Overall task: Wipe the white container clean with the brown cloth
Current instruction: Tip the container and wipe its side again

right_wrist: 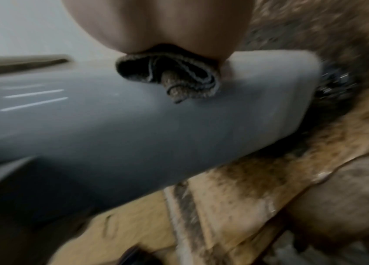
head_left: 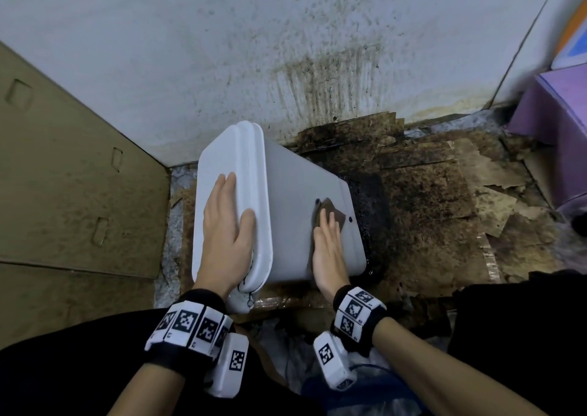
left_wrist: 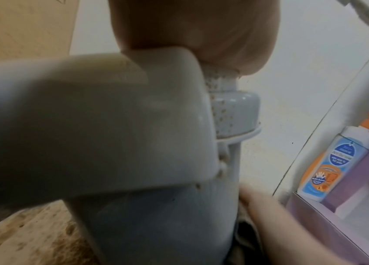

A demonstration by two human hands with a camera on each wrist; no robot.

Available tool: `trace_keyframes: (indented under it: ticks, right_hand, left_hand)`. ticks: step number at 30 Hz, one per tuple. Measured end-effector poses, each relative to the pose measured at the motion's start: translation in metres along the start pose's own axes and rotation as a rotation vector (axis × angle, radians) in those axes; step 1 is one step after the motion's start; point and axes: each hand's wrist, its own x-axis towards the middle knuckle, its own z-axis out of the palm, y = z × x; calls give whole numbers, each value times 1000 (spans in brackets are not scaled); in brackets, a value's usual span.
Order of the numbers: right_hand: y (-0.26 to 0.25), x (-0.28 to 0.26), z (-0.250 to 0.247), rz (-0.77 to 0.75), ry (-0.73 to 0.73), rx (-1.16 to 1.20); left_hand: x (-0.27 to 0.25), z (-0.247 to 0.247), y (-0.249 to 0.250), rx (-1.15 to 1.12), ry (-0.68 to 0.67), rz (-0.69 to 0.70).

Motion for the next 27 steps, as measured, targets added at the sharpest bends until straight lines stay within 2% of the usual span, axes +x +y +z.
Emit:
trace_keyframes:
  ticks: [6, 9, 13, 19, 24, 27]
  right_hand:
    - [-33, -31, 33, -297, -37, -34]
    - [-31, -30, 33, -366, -33, -84]
    - [-37, -11, 27, -390, -95, -160]
    - [-52, 46, 11, -364, -246, -210]
    - [-41, 83, -2, -425, -282, -297]
    - [-30, 96, -11, -402, -278, -318]
  left_hand:
    - [0, 0, -2, 19, -5, -5]
    - [0, 0, -2, 19, -11, -7]
    - [1, 0, -5, 31, -19, -10]
    - [-1, -2, -10, 22, -34, 8]
    - [-1, -3, -13, -7, -35, 11]
    - [-2, -5, -13, -17, -28, 23]
